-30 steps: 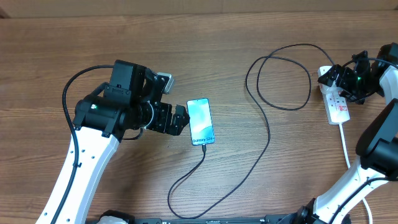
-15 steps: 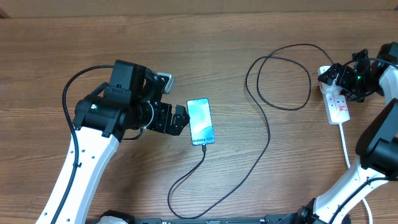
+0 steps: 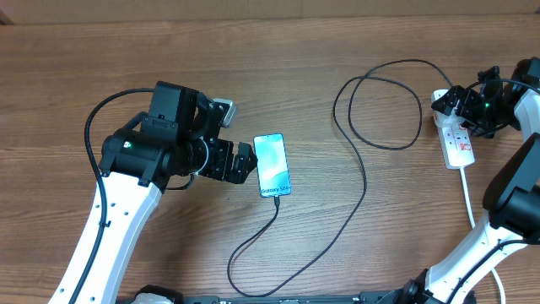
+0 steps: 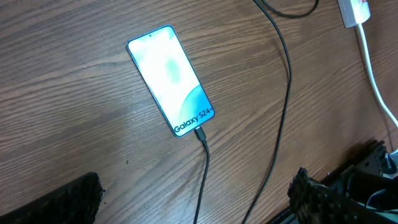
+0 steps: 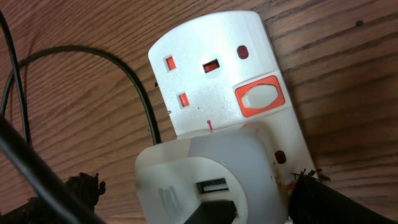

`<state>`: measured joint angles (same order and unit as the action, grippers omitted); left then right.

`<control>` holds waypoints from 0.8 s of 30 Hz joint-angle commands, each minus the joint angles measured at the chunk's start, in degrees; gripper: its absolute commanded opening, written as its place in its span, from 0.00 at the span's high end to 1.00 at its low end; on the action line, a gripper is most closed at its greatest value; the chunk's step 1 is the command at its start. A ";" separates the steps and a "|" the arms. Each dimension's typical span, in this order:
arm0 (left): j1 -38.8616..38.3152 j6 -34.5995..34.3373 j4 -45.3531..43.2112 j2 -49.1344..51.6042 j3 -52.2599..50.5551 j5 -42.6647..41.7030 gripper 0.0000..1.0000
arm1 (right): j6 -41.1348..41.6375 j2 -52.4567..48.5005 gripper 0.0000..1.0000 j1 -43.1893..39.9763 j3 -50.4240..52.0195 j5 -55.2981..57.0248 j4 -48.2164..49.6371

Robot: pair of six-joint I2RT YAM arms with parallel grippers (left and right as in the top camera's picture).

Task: Plug charger to phone and switch on socket
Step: 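Press the orange switch beside the charger with the right gripper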

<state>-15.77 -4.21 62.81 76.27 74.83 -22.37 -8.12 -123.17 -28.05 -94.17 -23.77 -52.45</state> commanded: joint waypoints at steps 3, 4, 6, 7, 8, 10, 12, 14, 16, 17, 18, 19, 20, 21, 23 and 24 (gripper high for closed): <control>-0.39 1.25 -0.04 -0.96 0.87 -1.01 0.01 | 0.11 -3.21 0.00 1.01 0.85 -3.80 -1.51; -0.39 1.25 -0.04 -0.96 0.87 -1.03 0.01 | 0.09 -3.21 0.00 1.01 0.85 -3.93 -1.73; -0.39 1.25 -0.04 -0.96 0.87 -1.03 0.01 | 0.09 -3.21 0.00 1.01 0.85 -3.96 -1.95; -0.39 1.25 -0.04 -0.96 0.87 -1.03 0.01 | 0.09 -3.21 0.00 1.01 0.85 -3.98 -1.99; -0.39 1.25 -0.04 -0.96 0.87 -1.01 0.01 | 0.09 -3.21 0.00 1.01 0.85 -3.98 -2.16; -0.39 1.25 -0.04 -0.96 0.87 -1.03 0.01 | 0.09 -3.21 0.00 1.01 0.85 -3.98 -2.56; -0.39 1.25 -0.04 -0.96 0.87 -1.03 0.01 | 0.02 -3.21 0.00 1.01 0.85 -4.39 -2.64; -0.39 1.25 -0.04 -0.96 0.87 -1.03 0.00 | -0.44 -3.23 0.00 1.01 0.85 -4.83 -2.82; -0.39 1.25 -0.04 -0.96 0.87 -1.01 0.01 | -0.57 -3.23 0.00 1.01 0.85 -4.85 -2.84; -0.39 1.25 -0.04 -0.96 0.87 -1.03 0.01 | -0.57 -3.23 0.00 1.01 0.85 -4.85 -2.82; -0.39 1.25 -0.04 -0.96 0.87 -1.01 0.00 | -0.57 -3.23 0.00 1.01 0.85 -4.85 -2.82; -0.39 1.25 -0.04 -0.96 0.87 -1.01 0.01 | -0.57 -3.26 0.00 1.01 0.85 -4.85 -2.82; -0.39 1.25 -0.04 -0.96 0.87 -1.03 0.00 | -0.57 -3.41 0.00 1.01 0.85 -4.98 -2.99; -0.39 1.25 -0.04 -0.96 0.87 -1.03 0.00 | -0.57 -3.50 0.00 1.01 0.85 -5.09 -3.04; -0.39 1.25 -0.04 -0.96 0.87 -1.01 0.01 | -0.63 -3.85 0.00 1.01 0.85 -5.49 -3.06; -0.39 1.25 -0.04 -0.96 0.87 -1.03 0.00 | -0.79 -3.98 0.00 1.01 0.85 -5.81 -3.08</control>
<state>-15.77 -4.21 62.81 76.27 74.83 -22.37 -9.30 -123.28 -28.10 -94.50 -23.86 -53.65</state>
